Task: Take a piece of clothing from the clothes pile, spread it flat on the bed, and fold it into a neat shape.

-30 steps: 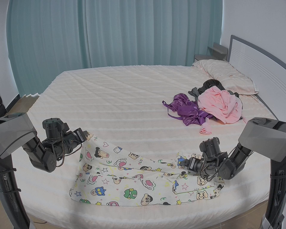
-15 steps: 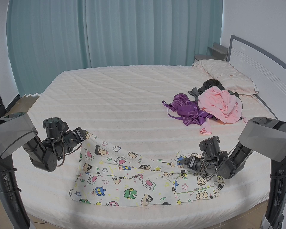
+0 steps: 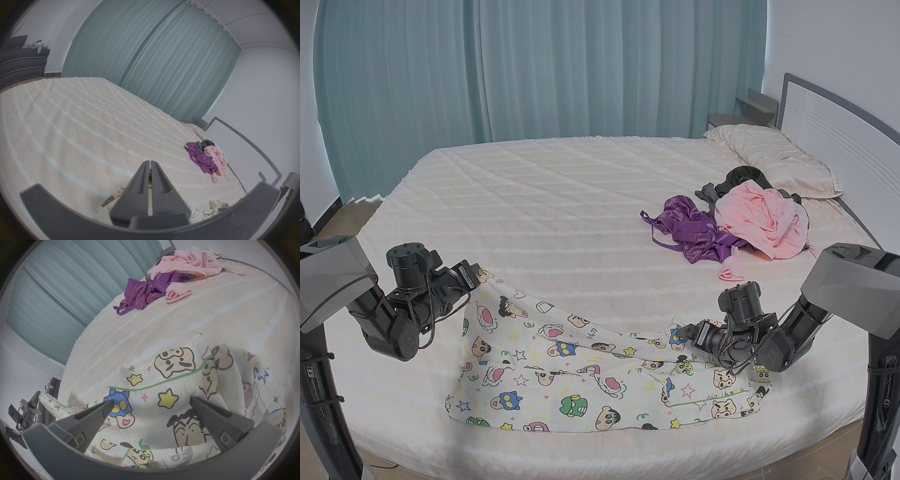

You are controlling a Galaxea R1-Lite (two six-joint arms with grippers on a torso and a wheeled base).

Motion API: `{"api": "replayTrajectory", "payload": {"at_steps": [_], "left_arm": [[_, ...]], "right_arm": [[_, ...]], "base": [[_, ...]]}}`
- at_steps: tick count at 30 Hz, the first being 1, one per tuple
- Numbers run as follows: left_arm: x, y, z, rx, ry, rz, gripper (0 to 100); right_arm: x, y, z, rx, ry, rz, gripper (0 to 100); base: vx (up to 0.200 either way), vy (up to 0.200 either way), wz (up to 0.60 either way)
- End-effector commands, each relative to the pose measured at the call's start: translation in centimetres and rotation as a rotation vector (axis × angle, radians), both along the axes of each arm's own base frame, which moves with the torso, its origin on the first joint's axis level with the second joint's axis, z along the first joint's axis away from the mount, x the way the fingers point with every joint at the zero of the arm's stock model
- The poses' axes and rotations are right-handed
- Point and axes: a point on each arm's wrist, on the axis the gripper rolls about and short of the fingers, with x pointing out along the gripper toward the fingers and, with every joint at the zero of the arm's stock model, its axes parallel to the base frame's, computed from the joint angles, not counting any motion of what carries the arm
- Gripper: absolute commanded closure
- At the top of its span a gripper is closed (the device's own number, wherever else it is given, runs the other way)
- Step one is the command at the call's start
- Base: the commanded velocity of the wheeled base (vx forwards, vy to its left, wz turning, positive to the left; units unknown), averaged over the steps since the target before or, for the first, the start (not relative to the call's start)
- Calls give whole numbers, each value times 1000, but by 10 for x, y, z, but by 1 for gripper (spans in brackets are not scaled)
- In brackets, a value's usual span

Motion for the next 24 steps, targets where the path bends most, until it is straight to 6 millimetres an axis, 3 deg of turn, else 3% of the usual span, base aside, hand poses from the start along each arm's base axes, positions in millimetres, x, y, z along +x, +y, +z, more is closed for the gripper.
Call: {"api": "replayTrajectory", "payload": {"at_steps": [1, 9, 24], "left_arm": [[1, -1, 1, -1, -5, -4, 100], [-15, 2, -2, 19, 22, 29, 100], [-77, 8, -37, 199, 167, -13, 100]], "right_arm": [[0, 1, 0, -1, 1, 2, 0], [-2, 0, -1, -2, 9, 0, 0], [-6, -2, -3, -5, 22, -2, 0]], "base": [[0, 0, 0], [0, 0, 0], [0, 0, 0]]}}
